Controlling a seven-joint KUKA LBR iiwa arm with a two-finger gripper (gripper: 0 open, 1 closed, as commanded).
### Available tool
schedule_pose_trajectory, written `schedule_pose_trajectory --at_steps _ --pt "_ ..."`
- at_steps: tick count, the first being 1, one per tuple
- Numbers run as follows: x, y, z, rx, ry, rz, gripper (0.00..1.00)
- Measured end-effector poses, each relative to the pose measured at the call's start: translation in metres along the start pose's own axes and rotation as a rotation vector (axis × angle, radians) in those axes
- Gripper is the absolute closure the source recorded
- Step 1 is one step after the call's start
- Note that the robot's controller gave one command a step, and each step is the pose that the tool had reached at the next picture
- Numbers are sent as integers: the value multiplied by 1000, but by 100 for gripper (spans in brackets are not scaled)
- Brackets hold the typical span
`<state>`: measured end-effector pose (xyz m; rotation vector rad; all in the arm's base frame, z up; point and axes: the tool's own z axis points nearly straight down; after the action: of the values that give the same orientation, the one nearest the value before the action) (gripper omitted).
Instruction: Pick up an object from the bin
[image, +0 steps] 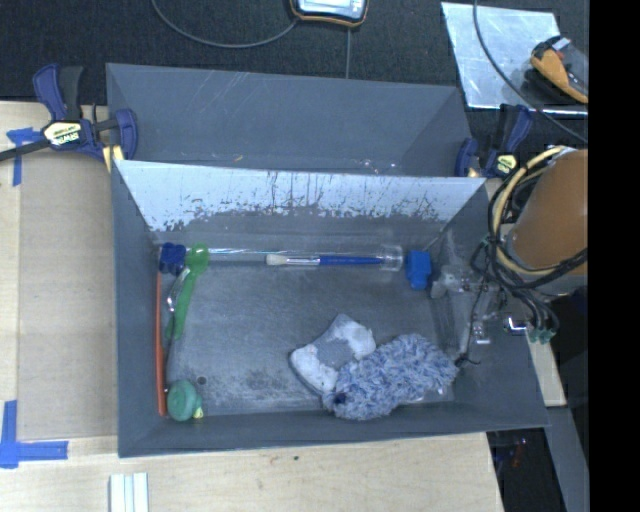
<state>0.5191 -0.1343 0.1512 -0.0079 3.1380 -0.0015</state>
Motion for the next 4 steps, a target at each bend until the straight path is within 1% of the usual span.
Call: schedule_pose_trajectory --at_steps 1,2,3,4 --pt "0 0 0 0 0 0 0" --pt "-25 35 71 1 -2 -226 0" --pt "-27 48 54 2 -5 -236 0" --pt "-3 53 78 6 -12 -243 0"
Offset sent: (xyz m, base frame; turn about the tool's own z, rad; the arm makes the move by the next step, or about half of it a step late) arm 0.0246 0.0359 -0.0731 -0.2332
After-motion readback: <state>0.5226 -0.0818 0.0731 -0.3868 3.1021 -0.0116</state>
